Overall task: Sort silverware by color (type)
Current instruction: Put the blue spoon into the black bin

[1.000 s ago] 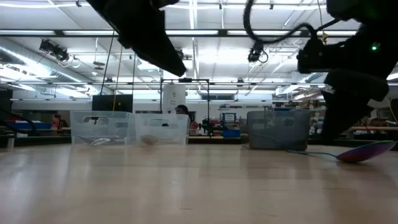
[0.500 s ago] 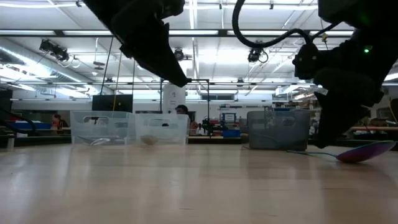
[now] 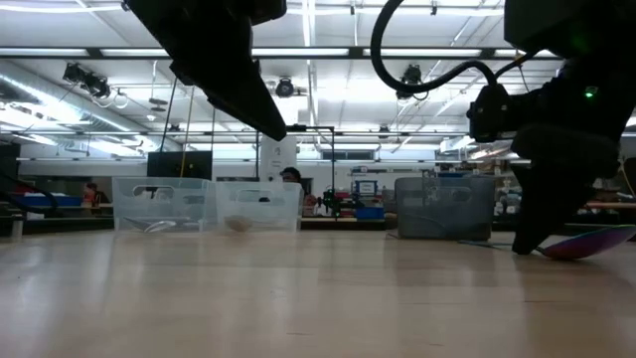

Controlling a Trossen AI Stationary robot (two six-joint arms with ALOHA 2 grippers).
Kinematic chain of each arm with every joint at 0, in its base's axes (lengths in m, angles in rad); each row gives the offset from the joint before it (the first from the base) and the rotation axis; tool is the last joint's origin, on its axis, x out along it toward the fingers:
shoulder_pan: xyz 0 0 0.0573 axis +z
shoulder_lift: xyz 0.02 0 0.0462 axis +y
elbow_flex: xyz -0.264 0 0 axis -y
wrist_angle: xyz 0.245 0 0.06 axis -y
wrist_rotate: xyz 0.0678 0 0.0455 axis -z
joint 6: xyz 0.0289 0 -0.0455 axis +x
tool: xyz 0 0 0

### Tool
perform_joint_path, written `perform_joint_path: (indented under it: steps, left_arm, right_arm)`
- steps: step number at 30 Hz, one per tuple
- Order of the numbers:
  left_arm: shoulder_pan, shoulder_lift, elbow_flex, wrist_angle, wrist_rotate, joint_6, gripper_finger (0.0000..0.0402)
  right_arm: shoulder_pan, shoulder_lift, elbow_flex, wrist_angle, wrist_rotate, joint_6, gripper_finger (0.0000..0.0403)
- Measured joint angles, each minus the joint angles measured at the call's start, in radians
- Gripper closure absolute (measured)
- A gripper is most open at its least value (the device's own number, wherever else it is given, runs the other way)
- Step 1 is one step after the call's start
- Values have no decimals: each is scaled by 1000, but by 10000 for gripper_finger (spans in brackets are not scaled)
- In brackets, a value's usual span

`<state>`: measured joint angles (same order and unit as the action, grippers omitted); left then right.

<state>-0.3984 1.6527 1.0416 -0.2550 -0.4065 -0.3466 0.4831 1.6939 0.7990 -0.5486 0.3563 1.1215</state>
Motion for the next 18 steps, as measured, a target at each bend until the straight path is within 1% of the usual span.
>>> perform_joint_path:
  steps: [4, 8, 9, 10, 14, 18]
  left_arm:
    - [-6, 0, 0, -19, 5, 2, 205]
    - [-5, 0, 0, -22, 5, 2, 205]
    - [-5, 0, 0, -22, 5, 2, 205]
    - [-5, 0, 0, -26, 5, 2, 205]
    - [-5, 0, 0, -31, 5, 2, 205]
    - [-5, 0, 0, -31, 5, 2, 205]
  right_arm:
    - [1, 0, 0, 2, -10, -11, 310]
    - [1, 0, 0, 3, -21, -68, 377]
    - [1, 0, 0, 4, -22, -80, 386]
    - [1, 0, 0, 7, -22, -91, 389]
    - [1, -3, 8, 4, -17, -121, 383]
    - [2, -26, 14, 1, 4, -178, 390]
